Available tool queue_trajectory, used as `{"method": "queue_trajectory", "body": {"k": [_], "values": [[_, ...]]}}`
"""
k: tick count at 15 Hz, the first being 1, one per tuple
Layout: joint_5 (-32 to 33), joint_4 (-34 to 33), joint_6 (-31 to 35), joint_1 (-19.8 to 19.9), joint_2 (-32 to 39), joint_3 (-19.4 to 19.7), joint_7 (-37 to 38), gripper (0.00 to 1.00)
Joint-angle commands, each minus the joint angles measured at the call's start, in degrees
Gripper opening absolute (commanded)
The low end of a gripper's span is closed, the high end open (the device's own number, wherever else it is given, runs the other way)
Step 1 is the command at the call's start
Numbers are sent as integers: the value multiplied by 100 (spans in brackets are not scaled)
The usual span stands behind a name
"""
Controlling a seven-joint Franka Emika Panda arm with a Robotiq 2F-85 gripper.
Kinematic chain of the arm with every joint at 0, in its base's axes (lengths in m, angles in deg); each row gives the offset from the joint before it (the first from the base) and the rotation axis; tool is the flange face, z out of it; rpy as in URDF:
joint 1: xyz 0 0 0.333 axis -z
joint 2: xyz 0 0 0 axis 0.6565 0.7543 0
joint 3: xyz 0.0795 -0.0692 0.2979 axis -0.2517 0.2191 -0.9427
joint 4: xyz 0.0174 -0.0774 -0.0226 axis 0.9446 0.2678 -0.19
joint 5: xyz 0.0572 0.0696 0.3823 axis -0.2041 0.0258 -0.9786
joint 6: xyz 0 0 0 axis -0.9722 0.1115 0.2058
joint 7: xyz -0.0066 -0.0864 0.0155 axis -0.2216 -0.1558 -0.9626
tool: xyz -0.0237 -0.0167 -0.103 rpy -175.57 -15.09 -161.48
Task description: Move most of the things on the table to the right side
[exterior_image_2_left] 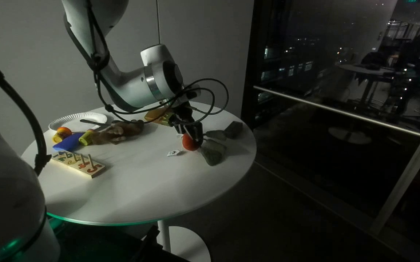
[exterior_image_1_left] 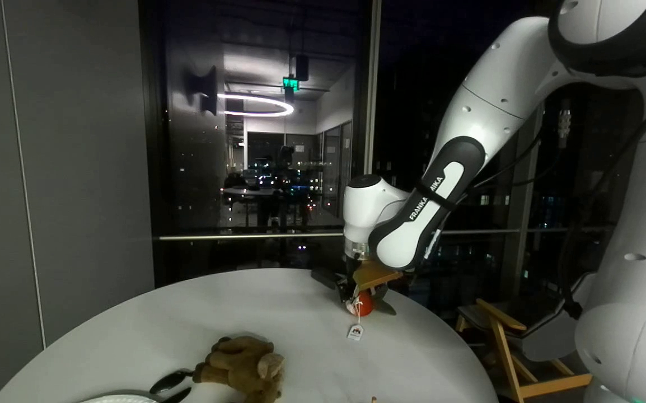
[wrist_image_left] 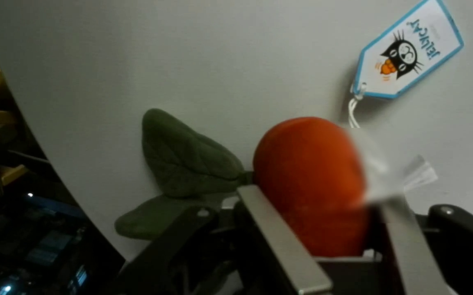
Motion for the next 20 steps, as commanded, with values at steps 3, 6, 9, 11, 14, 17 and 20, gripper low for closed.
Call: {"method": "queue_trajectory", "body": {"k": [3, 6, 9, 11, 14, 17, 20], "values": [[1051, -133, -72, -13, 75, -71, 864, 88], [562, 25, 34, -159, -69, -181, 338, 100], [169, 98, 17, -301, -248, -292, -27, 100], [156, 117, -430, -428, -555, -415, 57, 100], [1219, 204, -1552, -534, -996, -819, 1320, 100], [1040, 366, -2022, -1204, -1043, -821, 989, 100], [717, 590, -1239, -1670, -978, -827, 542, 100]]}}
